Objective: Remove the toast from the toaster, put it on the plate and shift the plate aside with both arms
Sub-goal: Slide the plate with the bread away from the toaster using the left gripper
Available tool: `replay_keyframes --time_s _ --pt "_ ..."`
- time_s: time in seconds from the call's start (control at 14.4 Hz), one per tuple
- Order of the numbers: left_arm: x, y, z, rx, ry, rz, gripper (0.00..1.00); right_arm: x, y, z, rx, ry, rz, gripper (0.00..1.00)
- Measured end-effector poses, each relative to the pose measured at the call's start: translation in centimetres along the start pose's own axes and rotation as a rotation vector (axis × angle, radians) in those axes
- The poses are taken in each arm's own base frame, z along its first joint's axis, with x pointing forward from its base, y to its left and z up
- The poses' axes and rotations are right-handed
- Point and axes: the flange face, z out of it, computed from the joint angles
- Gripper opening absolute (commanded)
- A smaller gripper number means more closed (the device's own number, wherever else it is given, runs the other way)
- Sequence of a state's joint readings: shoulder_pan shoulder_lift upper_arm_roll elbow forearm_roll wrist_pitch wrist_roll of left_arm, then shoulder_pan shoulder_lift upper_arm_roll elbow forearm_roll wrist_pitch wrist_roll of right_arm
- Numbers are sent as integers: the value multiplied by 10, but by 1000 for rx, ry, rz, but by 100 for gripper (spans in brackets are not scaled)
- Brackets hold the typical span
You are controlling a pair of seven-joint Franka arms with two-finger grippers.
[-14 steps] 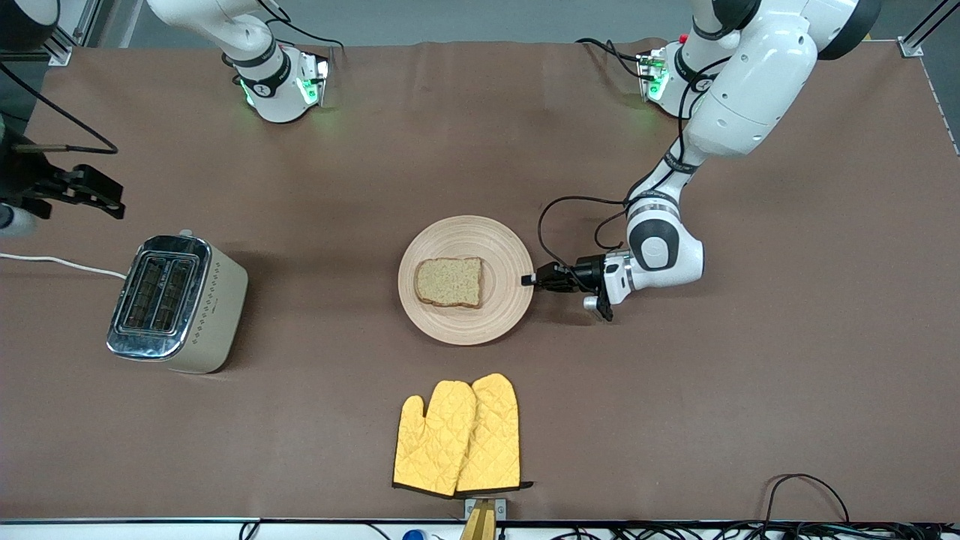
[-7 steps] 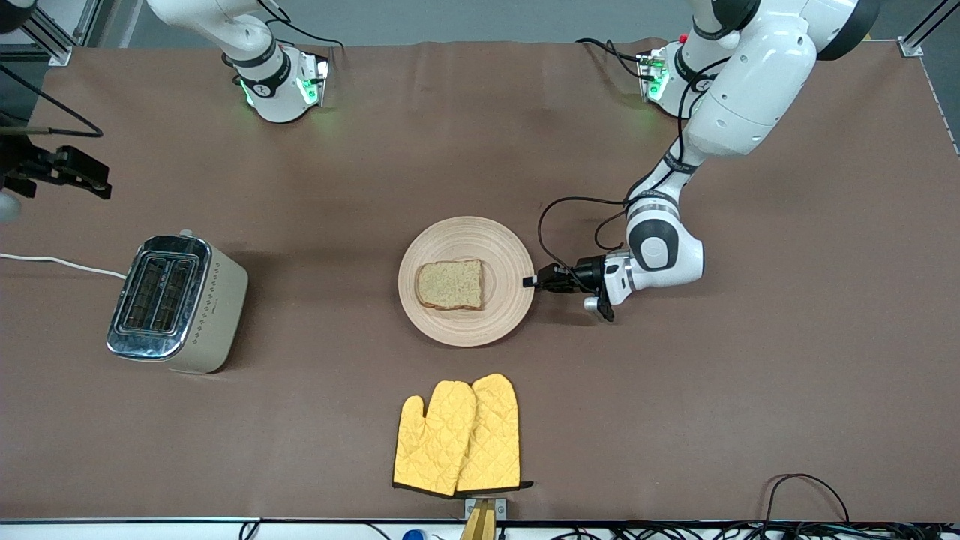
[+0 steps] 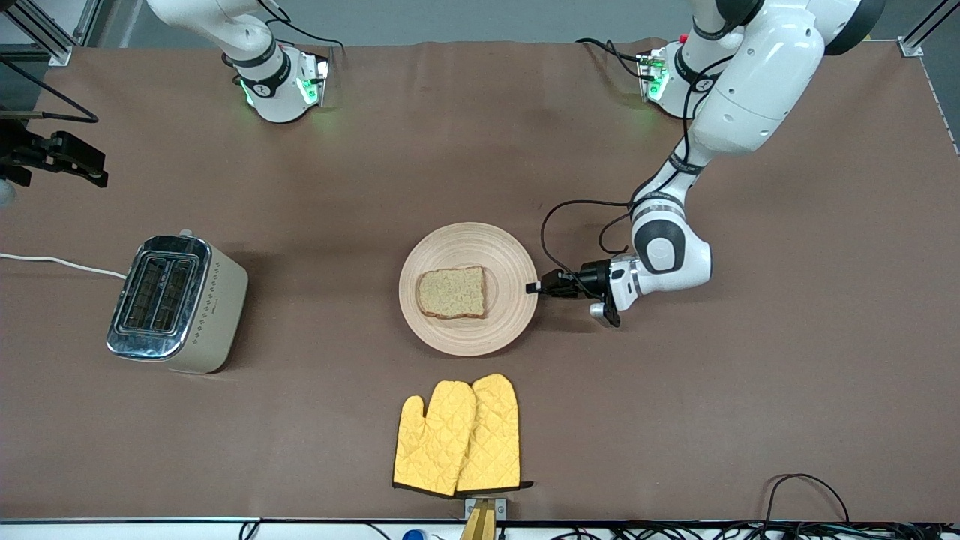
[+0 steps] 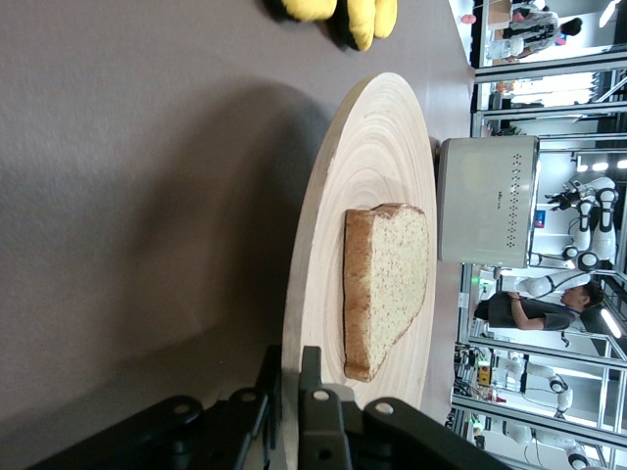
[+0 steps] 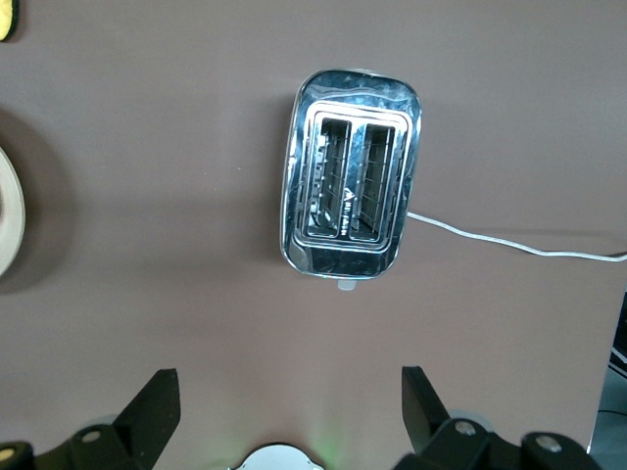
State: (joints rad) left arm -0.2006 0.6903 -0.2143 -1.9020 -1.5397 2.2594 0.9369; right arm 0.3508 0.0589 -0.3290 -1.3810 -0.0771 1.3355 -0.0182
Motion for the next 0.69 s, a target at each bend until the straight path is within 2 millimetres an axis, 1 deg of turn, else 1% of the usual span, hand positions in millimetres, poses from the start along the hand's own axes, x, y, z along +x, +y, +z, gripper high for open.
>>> replay_keyframes --time_s 0.07,0.21,0.35,0.56,0.69 --pt "7 5 -12 17 -3 -1 3 -3 -3 1 3 -3 7 100" --pt "23 12 -44 43 6 7 3 -13 -9 3 15 10 6 100" --pt "36 11 -77 37 1 26 3 -23 -6 5 13 26 10 100" --pt "54 -6 -139 32 -26 57 3 -35 6 12 24 41 18 100" --pt "63 -19 -182 19 -36 54 3 -44 11 20 41 60 18 100"
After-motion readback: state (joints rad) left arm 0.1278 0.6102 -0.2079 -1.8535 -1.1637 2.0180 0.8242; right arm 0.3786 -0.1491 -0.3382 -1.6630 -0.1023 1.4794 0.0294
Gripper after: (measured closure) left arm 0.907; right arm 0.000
